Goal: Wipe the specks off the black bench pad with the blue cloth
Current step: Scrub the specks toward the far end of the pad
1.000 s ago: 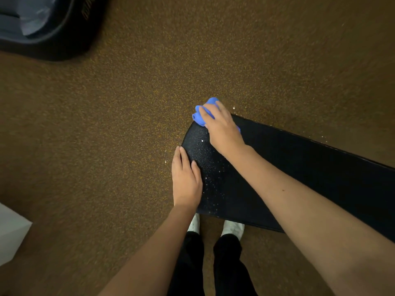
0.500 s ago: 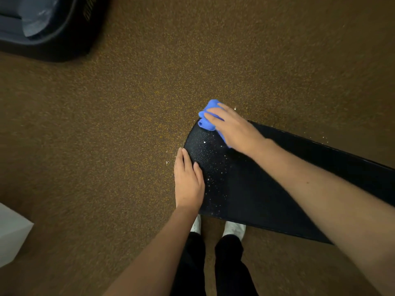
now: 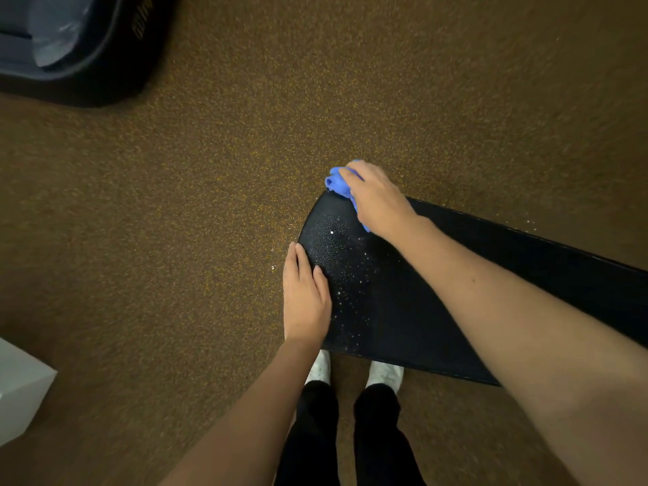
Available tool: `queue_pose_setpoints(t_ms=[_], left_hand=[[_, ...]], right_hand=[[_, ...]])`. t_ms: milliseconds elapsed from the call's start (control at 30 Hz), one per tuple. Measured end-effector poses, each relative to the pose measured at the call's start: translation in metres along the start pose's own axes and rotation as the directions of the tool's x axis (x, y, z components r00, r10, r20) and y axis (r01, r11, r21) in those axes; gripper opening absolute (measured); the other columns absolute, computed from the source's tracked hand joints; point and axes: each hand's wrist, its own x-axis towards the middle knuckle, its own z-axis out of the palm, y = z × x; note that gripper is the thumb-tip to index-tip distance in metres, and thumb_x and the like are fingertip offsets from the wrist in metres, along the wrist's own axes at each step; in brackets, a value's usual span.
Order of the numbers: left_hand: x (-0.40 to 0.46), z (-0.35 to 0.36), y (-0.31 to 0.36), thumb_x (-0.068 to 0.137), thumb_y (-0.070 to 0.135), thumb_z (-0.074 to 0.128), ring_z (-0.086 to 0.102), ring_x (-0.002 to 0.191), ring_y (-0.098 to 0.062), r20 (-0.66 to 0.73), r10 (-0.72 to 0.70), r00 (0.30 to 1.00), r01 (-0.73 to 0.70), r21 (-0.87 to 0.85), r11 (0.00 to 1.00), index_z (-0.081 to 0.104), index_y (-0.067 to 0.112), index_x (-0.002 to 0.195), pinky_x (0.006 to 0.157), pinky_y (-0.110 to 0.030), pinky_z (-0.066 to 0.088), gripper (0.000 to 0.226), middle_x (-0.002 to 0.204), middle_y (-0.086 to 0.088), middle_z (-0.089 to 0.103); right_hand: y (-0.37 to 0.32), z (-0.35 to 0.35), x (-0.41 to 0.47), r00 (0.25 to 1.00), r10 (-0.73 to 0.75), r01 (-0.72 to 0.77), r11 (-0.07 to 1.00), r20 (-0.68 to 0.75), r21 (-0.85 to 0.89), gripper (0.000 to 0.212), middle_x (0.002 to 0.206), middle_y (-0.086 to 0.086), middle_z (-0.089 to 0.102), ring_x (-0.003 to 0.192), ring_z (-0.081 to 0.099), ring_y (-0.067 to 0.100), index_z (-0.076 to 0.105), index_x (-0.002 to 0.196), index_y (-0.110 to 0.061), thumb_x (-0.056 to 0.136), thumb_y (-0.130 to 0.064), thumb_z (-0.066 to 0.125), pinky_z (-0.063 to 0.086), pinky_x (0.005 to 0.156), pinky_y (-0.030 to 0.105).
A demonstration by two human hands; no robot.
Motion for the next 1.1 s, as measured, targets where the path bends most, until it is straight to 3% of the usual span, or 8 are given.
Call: queue_pose_setpoints(t_ms=[100, 233, 333, 500, 667, 800, 933, 1100], left_hand=[[0.000, 0.001, 0.001, 0.100, 0.018, 0.027, 0.010, 0.142, -0.019, -0.001, -0.014, 1.000, 0.014, -0.011, 1.000, 0.014, 0.000, 0.145, 0.112, -0.017, 0.001, 0.051, 0.154, -0.013, 0.014], [0.000, 0.001, 0.004, 0.097, 0.026, 0.021, 0.010, 0.142, -0.020, -0.002, -0.021, 1.000, 0.021, -0.015, 1.000, 0.014, 0.000, 0.145, 0.113, -0.021, 0.003, 0.055, 0.154, -0.014, 0.014], [0.000, -0.001, 0.004, 0.099, 0.023, 0.024, 0.010, 0.142, -0.020, 0.004, -0.020, 1.000, 0.020, -0.022, 1.000, 0.014, 0.001, 0.146, 0.114, -0.022, 0.004, 0.052, 0.154, -0.013, 0.013], [0.000, -0.001, 0.002, 0.098, 0.026, 0.022, 0.008, 0.142, -0.019, 0.017, -0.018, 1.000, 0.018, -0.004, 1.000, 0.013, 0.001, 0.146, 0.113, -0.019, 0.001, 0.055, 0.155, -0.012, 0.012], [0.001, 0.002, 0.005, 0.092, 0.032, 0.018, 0.012, 0.142, -0.023, 0.009, -0.039, 0.999, 0.039, -0.005, 0.999, 0.016, -0.003, 0.144, 0.113, -0.022, 0.004, 0.063, 0.153, -0.018, 0.016], [0.000, -0.002, 0.005, 0.092, 0.029, 0.019, 0.012, 0.142, -0.024, 0.013, -0.022, 1.000, 0.022, 0.005, 1.000, 0.016, -0.003, 0.144, 0.114, -0.023, 0.005, 0.061, 0.153, -0.018, 0.015], [-0.002, -0.002, 0.003, 0.100, 0.023, 0.023, 0.009, 0.143, -0.021, 0.018, -0.017, 1.000, 0.016, 0.010, 1.000, 0.014, 0.000, 0.145, 0.114, -0.022, 0.003, 0.052, 0.154, -0.014, 0.013], [-0.004, 0.001, 0.003, 0.093, 0.030, 0.019, 0.009, 0.142, -0.020, 0.002, -0.022, 1.000, 0.022, -0.006, 1.000, 0.016, -0.001, 0.145, 0.112, -0.018, 0.001, 0.060, 0.154, -0.014, 0.013]], right_hand=[[-0.022, 0.004, 0.001, 0.999, 0.042, -0.043, 0.998, -0.016, -0.043, 0.049, 0.129, 0.021, 0.047, 0.119, 0.040, 0.043, 0.048, 0.127, 0.005, 0.078, 0.012, 0.048, 0.032, 0.101, 0.048], [-0.017, -0.013, -0.007, 0.971, -0.194, 0.211, 0.971, 0.141, -0.114, 0.050, 0.140, 0.016, 0.040, 0.133, 0.026, 0.042, 0.039, 0.136, 0.002, 0.086, 0.009, 0.041, 0.023, 0.109, 0.047], [-0.003, -0.021, -0.006, 0.927, -0.341, 0.358, 0.929, 0.153, -0.097, 0.050, 0.131, 0.019, 0.050, 0.127, 0.038, 0.042, 0.050, 0.128, 0.004, 0.079, 0.014, 0.048, 0.032, 0.105, 0.047], [-0.013, -0.008, 0.008, 0.997, -0.027, 0.030, 0.999, 0.072, -0.041, 0.045, 0.122, 0.025, 0.050, 0.115, 0.042, 0.046, 0.052, 0.121, 0.008, 0.077, 0.011, 0.046, 0.035, 0.096, 0.054], [-0.045, 0.003, -0.022, 0.932, -0.337, 0.346, 0.937, 0.130, -0.050, 0.057, 0.120, 0.026, 0.056, 0.123, 0.040, 0.050, 0.055, 0.118, 0.011, 0.079, -0.006, 0.017, 0.039, 0.094, 0.056], [-0.029, -0.001, -0.017, 0.940, -0.329, 0.332, 0.943, 0.088, -0.021, 0.047, 0.127, 0.023, 0.053, 0.130, 0.035, 0.046, 0.052, 0.124, 0.007, 0.079, 0.011, 0.039, 0.035, 0.102, 0.055], [-0.025, 0.003, -0.002, 1.000, -0.018, 0.018, 1.000, 0.006, 0.008, 0.059, 0.138, 0.019, 0.042, 0.136, 0.024, 0.043, 0.042, 0.135, 0.003, 0.078, 0.016, 0.049, 0.023, 0.110, 0.049], [-0.013, 0.012, -0.026, 0.960, -0.281, 0.282, 0.959, 0.005, -0.028, 0.056, 0.133, 0.016, 0.052, 0.130, 0.037, 0.045, 0.052, 0.128, 0.000, 0.074, 0.012, 0.061, 0.039, 0.099, 0.055]])
